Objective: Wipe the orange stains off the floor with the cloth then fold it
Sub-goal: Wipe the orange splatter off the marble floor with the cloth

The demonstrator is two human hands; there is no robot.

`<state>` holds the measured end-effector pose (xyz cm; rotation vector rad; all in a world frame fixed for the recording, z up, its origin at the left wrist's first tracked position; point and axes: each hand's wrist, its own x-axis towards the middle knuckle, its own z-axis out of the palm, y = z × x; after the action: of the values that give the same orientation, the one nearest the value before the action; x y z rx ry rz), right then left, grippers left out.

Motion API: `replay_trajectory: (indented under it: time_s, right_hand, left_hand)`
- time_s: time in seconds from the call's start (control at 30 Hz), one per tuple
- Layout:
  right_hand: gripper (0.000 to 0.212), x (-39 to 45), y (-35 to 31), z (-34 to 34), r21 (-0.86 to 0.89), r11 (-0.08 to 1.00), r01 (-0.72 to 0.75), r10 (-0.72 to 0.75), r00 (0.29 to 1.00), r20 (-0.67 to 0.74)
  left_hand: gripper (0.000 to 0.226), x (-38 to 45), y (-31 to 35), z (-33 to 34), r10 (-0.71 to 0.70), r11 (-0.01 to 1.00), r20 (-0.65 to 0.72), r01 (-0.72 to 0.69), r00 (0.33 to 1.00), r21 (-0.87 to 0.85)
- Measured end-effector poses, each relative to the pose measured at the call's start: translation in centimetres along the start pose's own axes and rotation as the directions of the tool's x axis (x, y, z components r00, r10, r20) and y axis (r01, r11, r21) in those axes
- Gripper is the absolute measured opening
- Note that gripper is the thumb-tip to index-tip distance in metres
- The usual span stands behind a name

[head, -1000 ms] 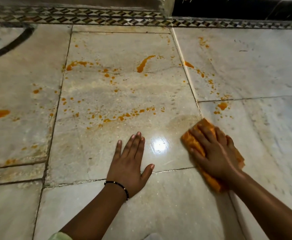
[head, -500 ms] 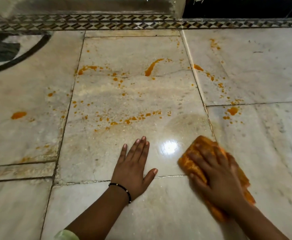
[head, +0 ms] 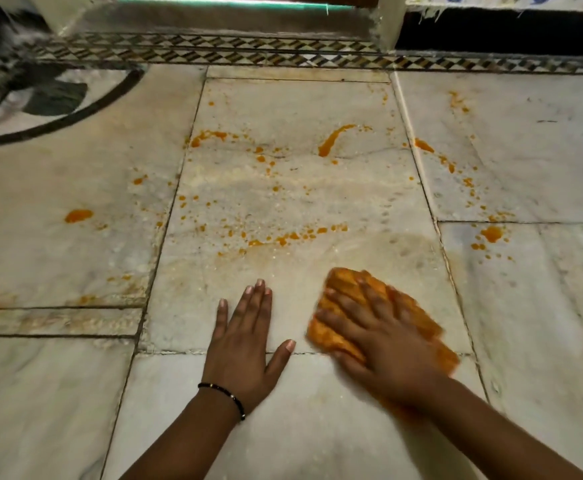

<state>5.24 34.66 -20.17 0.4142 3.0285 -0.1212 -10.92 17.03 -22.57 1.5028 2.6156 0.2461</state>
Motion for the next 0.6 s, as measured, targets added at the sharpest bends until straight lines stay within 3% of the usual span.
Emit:
replay_trajectory:
  time_s: [0.1,0.2,0.27,0.4,0.53,0.6]
  right_hand:
    - [0.06,-1.3,4.0,-0.4,0.03,0.981,-0.19,0.189,0.982,0.019]
    - [0.063,4.1,6.3,-1.1,0.065,0.901,-0.428,0.427,0.904,0.033]
    - [0.06,8.9,5.9,-1.6,0.091,0.883,-0.461,0.458,0.888,0.05]
    - [0.06,11.9,2.2,-2.0,0.043,0.965,-0.26,0.256,0.963,0.089]
    - [0.06,5.2,1.4,-1.1,0.02,0.999,0.026,-0.027,0.999,0.04]
    - [0.058,2.0,3.7,-0.6,0.033,0.999,0.024,-0.025,0.999,0.041]
  left_hand:
    - [0.078,-0.1,0.3,0.2,-0.002,1.0,0.008,0.001,1.0,0.014]
    - [0.078,-0.2,0.4,0.3,-0.013,1.0,0.019,0.013,1.0,0.023]
    - [0.078,-0.2,0.4,0.3,-0.016,1.0,0.02,0.016,1.0,0.021]
    - [0.079,-0.2,0.5,0.2,-0.016,1.0,0.035,0.015,0.999,0.023]
    - [0.079,-0.1,0.5,0.0,-0.012,1.0,0.03,0.012,0.999,0.02]
    - [0.079,-0.1,0.5,0.2,-0.003,1.0,0.03,0.003,1.0,0.013]
